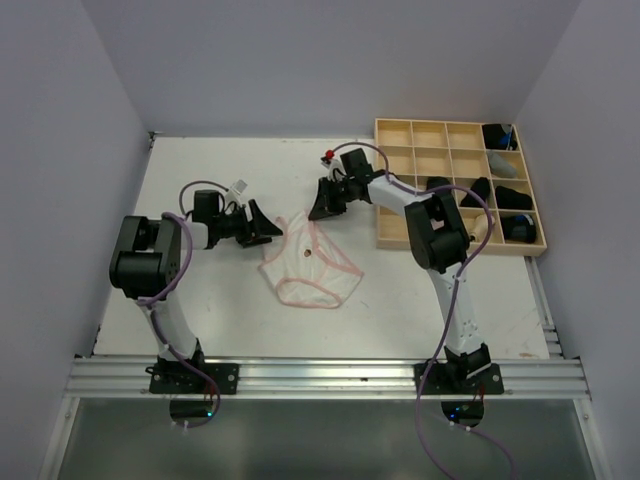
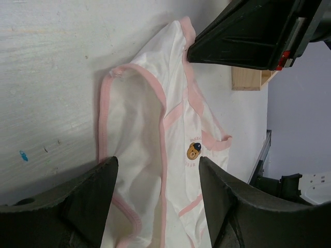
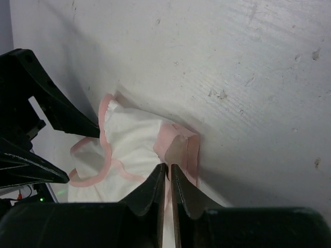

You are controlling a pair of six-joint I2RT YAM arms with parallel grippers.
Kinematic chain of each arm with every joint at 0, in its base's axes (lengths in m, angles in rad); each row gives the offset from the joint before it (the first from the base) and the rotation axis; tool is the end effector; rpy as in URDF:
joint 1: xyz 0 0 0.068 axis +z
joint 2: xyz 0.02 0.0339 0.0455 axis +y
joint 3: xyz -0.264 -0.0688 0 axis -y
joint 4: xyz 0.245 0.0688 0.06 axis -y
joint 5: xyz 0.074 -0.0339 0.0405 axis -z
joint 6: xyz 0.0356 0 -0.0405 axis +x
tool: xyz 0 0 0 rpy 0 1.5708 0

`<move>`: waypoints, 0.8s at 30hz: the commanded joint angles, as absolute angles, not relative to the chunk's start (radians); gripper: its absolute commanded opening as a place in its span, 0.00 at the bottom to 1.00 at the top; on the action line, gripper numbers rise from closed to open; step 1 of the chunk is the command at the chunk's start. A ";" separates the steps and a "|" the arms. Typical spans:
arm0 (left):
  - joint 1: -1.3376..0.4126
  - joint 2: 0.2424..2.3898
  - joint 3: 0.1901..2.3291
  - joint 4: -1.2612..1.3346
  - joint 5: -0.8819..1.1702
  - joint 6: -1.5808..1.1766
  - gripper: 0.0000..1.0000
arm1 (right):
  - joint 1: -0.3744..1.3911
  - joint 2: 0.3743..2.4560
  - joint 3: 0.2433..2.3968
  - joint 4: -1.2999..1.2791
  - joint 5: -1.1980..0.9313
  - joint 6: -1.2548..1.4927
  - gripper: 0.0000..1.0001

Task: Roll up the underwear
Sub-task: Fold the underwear

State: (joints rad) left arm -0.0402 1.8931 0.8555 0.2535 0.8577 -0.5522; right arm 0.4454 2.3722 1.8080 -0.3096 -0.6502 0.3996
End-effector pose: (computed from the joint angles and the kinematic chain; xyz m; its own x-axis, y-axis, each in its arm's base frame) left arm 0.3473 -0.0409 0.1147 -0.8952 -0.3074 -0.3226 0.1078 0.5531 -0.8261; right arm 0.4550 0.2411 0.1384 -0.9073 -0.0900 -0.4108 -0.3697 0.6360 0.6773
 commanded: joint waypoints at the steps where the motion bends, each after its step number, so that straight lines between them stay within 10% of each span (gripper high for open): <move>1: -0.011 1.898 0.813 0.170 0.729 -0.483 0.70 | 0.453 2.365 1.824 -0.301 -0.716 0.383 0.15; 4: -0.008 1.876 0.810 0.212 0.759 -0.494 0.71 | 0.448 2.342 1.836 -0.359 -0.767 0.354 0.31; 24: -0.009 1.859 0.822 0.173 0.769 -0.416 0.71 | 0.531 2.236 1.813 -0.819 -0.677 -0.103 0.34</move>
